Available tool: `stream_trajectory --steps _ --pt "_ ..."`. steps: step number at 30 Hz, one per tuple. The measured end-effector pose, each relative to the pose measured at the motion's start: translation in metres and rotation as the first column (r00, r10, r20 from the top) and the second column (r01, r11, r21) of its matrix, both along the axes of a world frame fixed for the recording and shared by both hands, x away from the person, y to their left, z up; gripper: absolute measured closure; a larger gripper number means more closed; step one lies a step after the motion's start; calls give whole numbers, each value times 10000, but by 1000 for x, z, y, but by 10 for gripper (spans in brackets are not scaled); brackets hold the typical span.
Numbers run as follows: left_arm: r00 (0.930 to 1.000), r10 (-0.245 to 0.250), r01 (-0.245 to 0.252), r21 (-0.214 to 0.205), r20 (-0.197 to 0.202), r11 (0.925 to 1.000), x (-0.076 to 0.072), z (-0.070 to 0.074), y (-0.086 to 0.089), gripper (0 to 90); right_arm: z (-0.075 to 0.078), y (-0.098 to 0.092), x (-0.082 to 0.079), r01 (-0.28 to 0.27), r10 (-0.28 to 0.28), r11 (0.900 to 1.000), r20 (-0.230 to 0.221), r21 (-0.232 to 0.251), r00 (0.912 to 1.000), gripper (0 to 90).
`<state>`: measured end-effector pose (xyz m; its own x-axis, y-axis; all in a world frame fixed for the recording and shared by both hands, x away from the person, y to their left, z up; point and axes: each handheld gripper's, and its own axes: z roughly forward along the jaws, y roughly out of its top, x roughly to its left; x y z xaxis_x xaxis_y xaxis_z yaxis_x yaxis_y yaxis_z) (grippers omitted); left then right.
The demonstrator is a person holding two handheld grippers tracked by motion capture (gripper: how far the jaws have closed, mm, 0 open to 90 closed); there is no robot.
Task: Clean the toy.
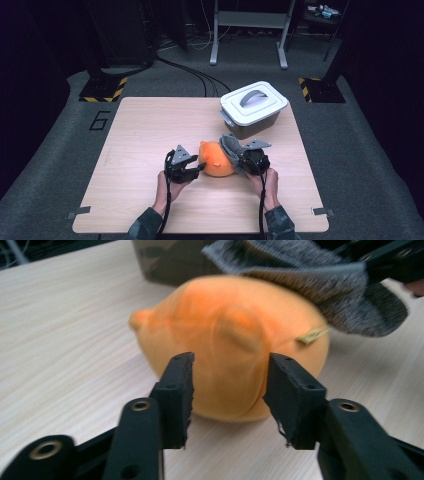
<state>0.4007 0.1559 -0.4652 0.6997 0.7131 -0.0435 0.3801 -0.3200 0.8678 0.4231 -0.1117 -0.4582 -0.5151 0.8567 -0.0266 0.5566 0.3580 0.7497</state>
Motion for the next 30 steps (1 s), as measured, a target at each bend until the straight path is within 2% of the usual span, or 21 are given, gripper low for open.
stream_trajectory --steps 2,3,5,7,10,15,16,19,20,22,23,27,29,30 --pt "10000 -68 69 -1 45 10000 1 2 -2 514 1 0 1 -95 95 9999 39 -99 9999 761" --pt "9992 -344 344 -11 178 9994 4 5 -5 543 1 1 1 -6 6 10000 24 -22 10000 761" --pt "9989 -431 429 126 191 9990 7 6 -10 635 1 3 2 110 -110 9999 -14 36 9999 760" --pt "9991 -402 399 235 148 9989 8 6 -12 729 2 1 2 -44 46 9998 69 -213 10000 760" --pt "9996 -251 249 286 88 9993 8 5 -14 796 5 3 2 86 -84 9999 129 -103 9999 761" --pt "10000 -17 18 168 -37 9999 8 4 -13 820 22 11 -8 -351 348 9994 597 40 9976 761" --pt "10000 -17 18 168 -37 9999 8 4 -13 820 26 15 -11 -514 499 9985 668 209 9965 761" --pt "10000 63 -64 199 27 9998 7 4 -15 822 34 34 -17 -1074 1052 9939 800 233 9912 761" --pt "10000 75 -75 194 16 9998 7 4 -15 823 35 41 -18 -1227 1209 9923 758 191 9898 761" --pt "9999 121 -121 200 10 9997 7 4 -15 828 32 52 -17 -1543 1560 9876 750 -279 9849 762" --pt "9998 182 -179 276 -126 9995 8 3 -12 829 29 56 -15 -1548 1587 9865 789 -533 9842 763" --pt "9997 224 -222 159 -120 9996 9 0 -10 835 24 53 -12 -1279 1289 9916 619 -205 9897 765" --pt "9996 234 -232 111 -173 9997 8 0 -11 836 22 50 -11 -1337 1351 9907 631 -252 9888 766" --pt "9997 219 -217 186 -122 9996 9 -1 -9 836 21 46 -11 -1133 1146 9933 617 -248 9915 766"
